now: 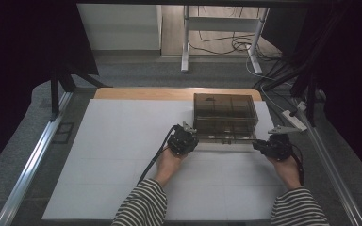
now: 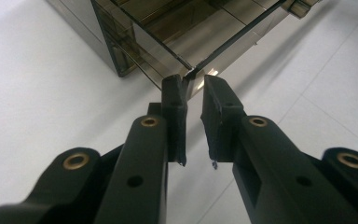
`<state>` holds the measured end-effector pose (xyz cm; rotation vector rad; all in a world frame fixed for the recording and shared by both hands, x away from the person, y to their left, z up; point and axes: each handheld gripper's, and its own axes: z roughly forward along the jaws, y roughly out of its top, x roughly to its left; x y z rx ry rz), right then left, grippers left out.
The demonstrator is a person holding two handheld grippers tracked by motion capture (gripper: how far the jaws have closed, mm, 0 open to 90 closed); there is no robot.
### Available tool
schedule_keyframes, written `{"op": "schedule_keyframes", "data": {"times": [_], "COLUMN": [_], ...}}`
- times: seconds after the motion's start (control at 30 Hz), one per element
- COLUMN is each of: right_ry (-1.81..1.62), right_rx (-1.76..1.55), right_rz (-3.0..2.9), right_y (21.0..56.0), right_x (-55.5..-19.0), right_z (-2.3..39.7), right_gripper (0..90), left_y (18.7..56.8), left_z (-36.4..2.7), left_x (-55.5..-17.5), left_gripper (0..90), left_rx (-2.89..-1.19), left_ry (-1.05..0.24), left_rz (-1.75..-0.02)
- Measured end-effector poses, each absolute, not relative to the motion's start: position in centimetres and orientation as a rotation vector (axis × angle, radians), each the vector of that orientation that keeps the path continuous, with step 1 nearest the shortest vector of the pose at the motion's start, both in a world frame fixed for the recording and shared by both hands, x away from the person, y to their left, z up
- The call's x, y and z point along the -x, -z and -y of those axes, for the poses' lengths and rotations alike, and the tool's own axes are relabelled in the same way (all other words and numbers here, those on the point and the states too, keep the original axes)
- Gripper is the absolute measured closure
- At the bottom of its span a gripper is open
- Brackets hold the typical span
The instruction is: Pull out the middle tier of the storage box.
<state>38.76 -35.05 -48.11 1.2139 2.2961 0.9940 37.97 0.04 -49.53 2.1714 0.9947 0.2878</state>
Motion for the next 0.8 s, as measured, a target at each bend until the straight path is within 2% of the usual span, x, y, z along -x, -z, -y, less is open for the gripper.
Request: {"op": "schedule_keyframes", "data": {"times": [0.8], "right_ry": [-1.012], "right_rx": [-1.241], "right_rz": [-2.298], "right_y": [48.8], "right_x": [-37.1], "right_z": [35.6], "right_gripper": [73.2], "left_y": [50.2], "left_z": [0.1], "left_x": [-36.4], "left_gripper": [78.1], "left_rx": [-2.19], "left_ry": [-0.267], "left_rz": [-0.974]}}
